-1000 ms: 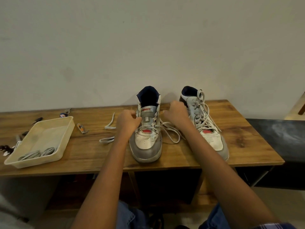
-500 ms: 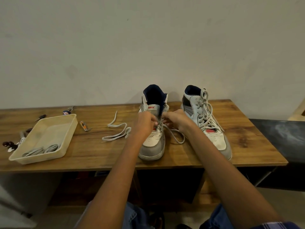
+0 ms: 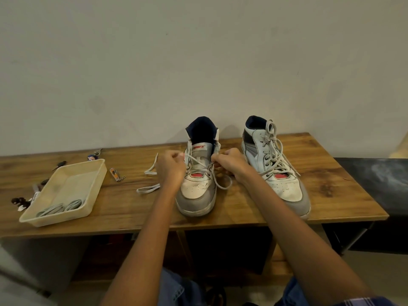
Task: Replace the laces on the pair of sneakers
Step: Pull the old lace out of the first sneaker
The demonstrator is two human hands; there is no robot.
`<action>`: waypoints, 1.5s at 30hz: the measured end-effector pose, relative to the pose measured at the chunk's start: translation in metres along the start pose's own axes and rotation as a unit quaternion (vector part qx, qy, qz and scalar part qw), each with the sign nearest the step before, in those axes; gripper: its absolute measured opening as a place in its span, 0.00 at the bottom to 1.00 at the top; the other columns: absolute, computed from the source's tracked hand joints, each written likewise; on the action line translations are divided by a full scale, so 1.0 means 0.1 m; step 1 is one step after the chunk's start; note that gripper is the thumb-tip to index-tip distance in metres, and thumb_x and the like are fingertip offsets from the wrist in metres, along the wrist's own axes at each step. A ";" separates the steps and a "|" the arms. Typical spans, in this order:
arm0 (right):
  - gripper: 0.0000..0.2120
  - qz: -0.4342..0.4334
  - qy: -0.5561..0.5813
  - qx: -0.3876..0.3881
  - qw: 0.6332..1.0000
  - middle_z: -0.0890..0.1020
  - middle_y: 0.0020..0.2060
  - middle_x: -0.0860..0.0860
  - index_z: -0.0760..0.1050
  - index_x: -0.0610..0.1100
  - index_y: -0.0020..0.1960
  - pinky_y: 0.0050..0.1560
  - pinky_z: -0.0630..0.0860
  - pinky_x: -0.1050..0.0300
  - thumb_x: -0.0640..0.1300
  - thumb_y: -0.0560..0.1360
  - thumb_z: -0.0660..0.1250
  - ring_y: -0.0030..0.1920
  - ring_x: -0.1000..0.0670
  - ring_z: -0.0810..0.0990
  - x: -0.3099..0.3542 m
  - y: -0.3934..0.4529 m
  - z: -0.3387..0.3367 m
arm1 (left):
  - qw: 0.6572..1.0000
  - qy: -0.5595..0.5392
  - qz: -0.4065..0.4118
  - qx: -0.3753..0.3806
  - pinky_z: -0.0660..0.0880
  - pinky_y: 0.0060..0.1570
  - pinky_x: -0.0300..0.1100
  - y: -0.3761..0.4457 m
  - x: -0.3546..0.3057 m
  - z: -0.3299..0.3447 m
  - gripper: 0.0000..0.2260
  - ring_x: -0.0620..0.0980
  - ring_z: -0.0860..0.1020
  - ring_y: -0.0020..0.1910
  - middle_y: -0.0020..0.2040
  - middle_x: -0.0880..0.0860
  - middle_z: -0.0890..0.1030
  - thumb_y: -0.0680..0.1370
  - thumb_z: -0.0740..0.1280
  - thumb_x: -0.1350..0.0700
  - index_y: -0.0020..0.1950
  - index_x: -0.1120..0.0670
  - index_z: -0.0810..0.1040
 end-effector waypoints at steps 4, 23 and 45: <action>0.12 -0.013 -0.021 0.002 1.000 0.83 0.45 0.43 0.79 0.38 0.49 0.37 0.74 0.57 0.47 0.73 0.68 0.38 0.50 0.78 0.01 0.02 0.01 | 0.959 0.202 0.192 0.043 0.63 0.58 0.44 -0.16 -0.34 0.19 0.11 0.52 0.64 0.65 0.64 0.51 0.69 0.75 0.67 0.46 0.55 0.47 0.80; 0.10 -0.058 -0.080 -0.017 0.995 0.75 0.28 0.50 0.76 0.41 0.37 0.34 0.70 0.56 0.47 0.72 0.67 0.31 0.51 0.73 0.08 0.00 -0.04 | 0.942 0.255 0.190 0.107 0.59 0.66 0.55 -0.14 -0.23 0.38 0.09 0.52 0.58 0.68 0.68 0.49 0.64 0.77 0.64 0.48 0.53 0.46 0.82; 0.15 -0.099 -0.184 -0.032 0.977 0.71 0.26 0.52 0.69 0.46 0.29 0.31 0.63 0.58 0.47 0.72 0.66 0.30 0.53 0.69 0.14 0.06 -0.10 | 0.894 0.362 0.244 0.103 0.40 0.66 0.70 -0.26 -0.37 0.45 0.09 0.57 0.44 0.75 0.76 0.53 0.52 0.77 0.63 0.47 0.54 0.45 0.80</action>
Point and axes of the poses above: each hand's wrist, its own y-axis towards the middle knuckle, its own z-axis out of the palm, x = y × z, the point moved 6 cm from there along y, towards the middle knuckle
